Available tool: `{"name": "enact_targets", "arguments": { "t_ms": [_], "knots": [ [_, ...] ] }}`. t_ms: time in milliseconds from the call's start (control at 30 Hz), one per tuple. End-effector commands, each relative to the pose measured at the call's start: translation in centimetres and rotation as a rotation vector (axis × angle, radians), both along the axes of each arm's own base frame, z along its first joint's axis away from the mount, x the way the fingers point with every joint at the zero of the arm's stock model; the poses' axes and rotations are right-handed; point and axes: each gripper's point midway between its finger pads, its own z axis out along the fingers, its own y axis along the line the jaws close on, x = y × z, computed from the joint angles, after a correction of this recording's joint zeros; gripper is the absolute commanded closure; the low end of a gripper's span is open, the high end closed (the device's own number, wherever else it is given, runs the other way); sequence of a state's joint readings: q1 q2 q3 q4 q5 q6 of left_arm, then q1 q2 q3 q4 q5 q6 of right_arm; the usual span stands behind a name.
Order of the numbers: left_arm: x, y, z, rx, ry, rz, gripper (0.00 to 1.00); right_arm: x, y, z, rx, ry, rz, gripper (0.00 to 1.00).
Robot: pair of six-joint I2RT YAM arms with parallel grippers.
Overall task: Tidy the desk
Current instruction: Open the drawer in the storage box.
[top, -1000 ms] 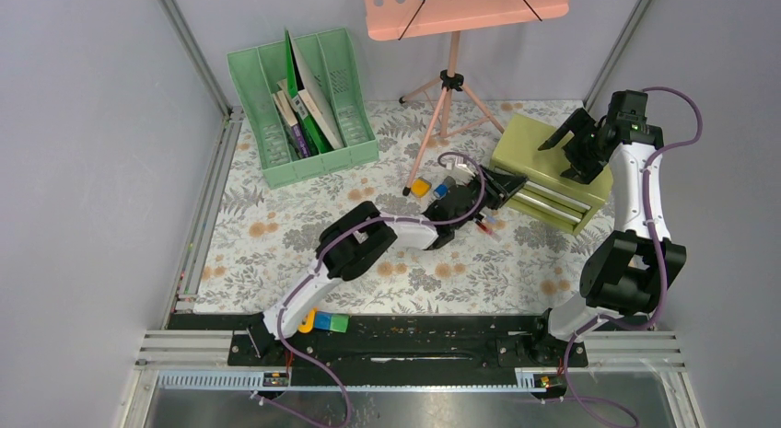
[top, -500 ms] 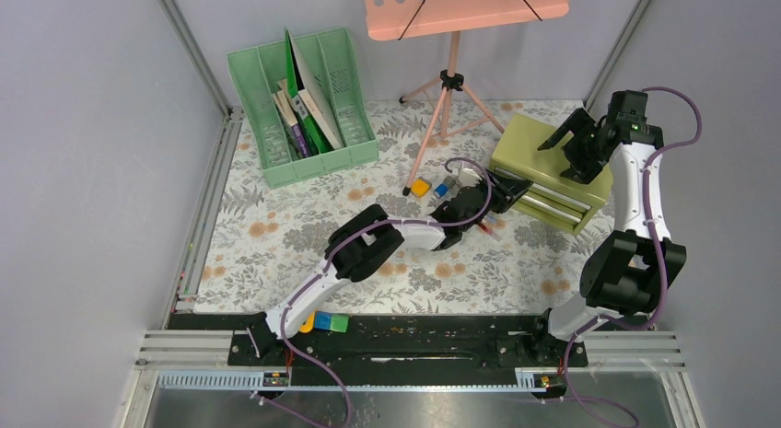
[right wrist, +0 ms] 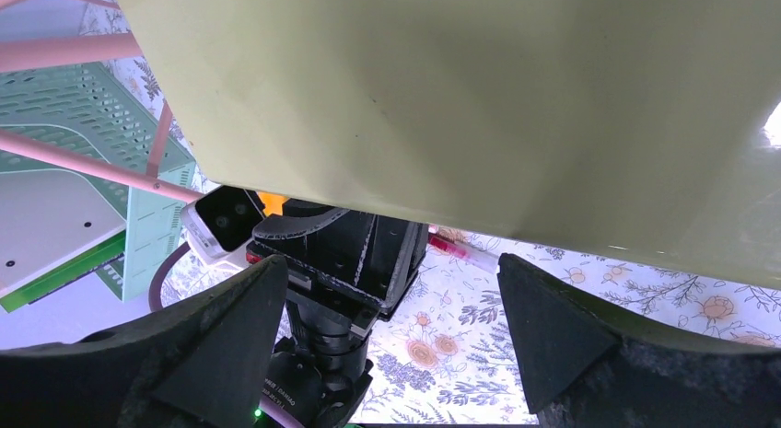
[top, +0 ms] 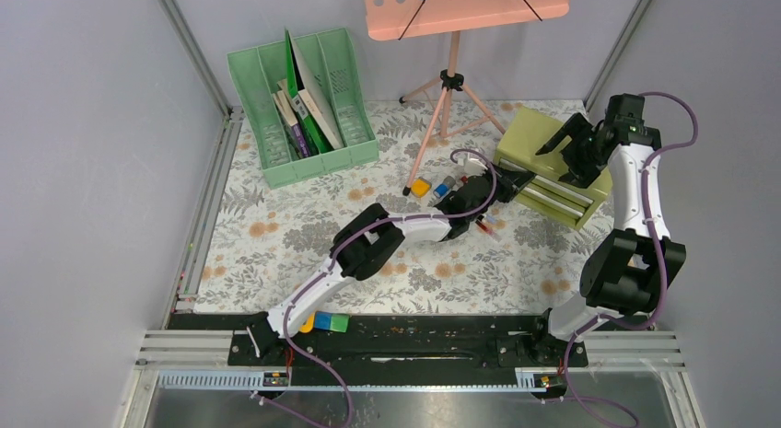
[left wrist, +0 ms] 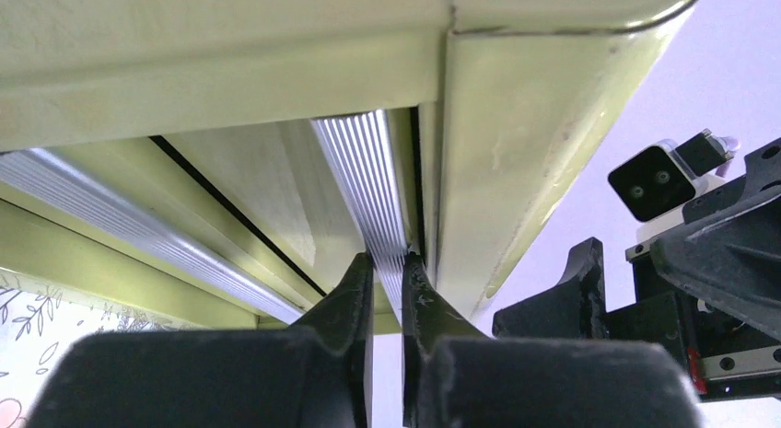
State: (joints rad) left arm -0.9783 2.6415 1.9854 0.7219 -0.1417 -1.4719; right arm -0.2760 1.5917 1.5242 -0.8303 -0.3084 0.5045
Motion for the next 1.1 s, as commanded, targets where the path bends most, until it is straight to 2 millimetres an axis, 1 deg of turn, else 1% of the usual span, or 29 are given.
{"name": "enact_targets", "arguments": {
  "t_ms": [0,67,167,233,267,333,467,600,700,867,967,1000,1067],
  "knots": [
    [2.0,0.6,2.8,-0.047,-0.035,0.053,1.0,-0.3,0.4,0.2,0.003,0.0,0.023,0.09],
    [1.9,0.7,2.8,-0.039,-0.04,0.039,1.0,-0.3,0.4,0.2,0.004,-0.002,0.023,0.09],
    [1.6,1.1,3.4,-0.042,-0.059,0.016,1.0,-0.2,0.5,0.1,0.005,0.0,0.024,0.09],
    [1.1,1.4,4.2,-0.057,-0.081,0.003,1.0,-0.2,0.4,0.1,0.006,0.0,0.019,0.09],
    [0.8,1.5,4.2,-0.053,-0.087,-0.005,1.0,-0.1,0.4,0.0,0.008,0.002,0.019,0.09],
    [0.3,1.6,5.2,-0.053,-0.113,-0.019,1.0,-0.1,0.4,0.0,0.005,0.003,0.018,0.09],
    [-0.4,1.8,5.9,-0.039,-0.139,-0.036,1.0,0.0,0.1,0.0,-0.003,0.003,0.008,0.09],
    [-0.9,2.4,5.8,-0.038,-0.139,-0.043,1.0,0.1,0.1,0.0,-0.005,0.004,0.004,0.09],
    [-1.8,2.5,5.5,-0.047,-0.133,-0.064,1.0,0.1,0.2,-0.2,-0.005,0.007,0.005,0.09],
    [-2.8,2.8,4.1,-0.055,-0.099,-0.087,1.0,-0.2,0.7,-0.3,-0.072,0.019,0.034,0.09],
    [-3.1,2.9,3.8,-0.055,-0.092,-0.095,1.0,-0.3,1.1,-0.5,-0.109,0.03,0.058,0.14],
    [-3.1,2.8,3.6,-0.054,-0.091,-0.097,1.0,-0.4,1.3,-0.6,-0.119,0.032,0.065,0.17],
    [-3.2,2.7,3.6,-0.049,-0.094,-0.102,1.0,-0.3,1.4,-0.9,-0.128,0.031,0.071,0.28]
  ]
}}
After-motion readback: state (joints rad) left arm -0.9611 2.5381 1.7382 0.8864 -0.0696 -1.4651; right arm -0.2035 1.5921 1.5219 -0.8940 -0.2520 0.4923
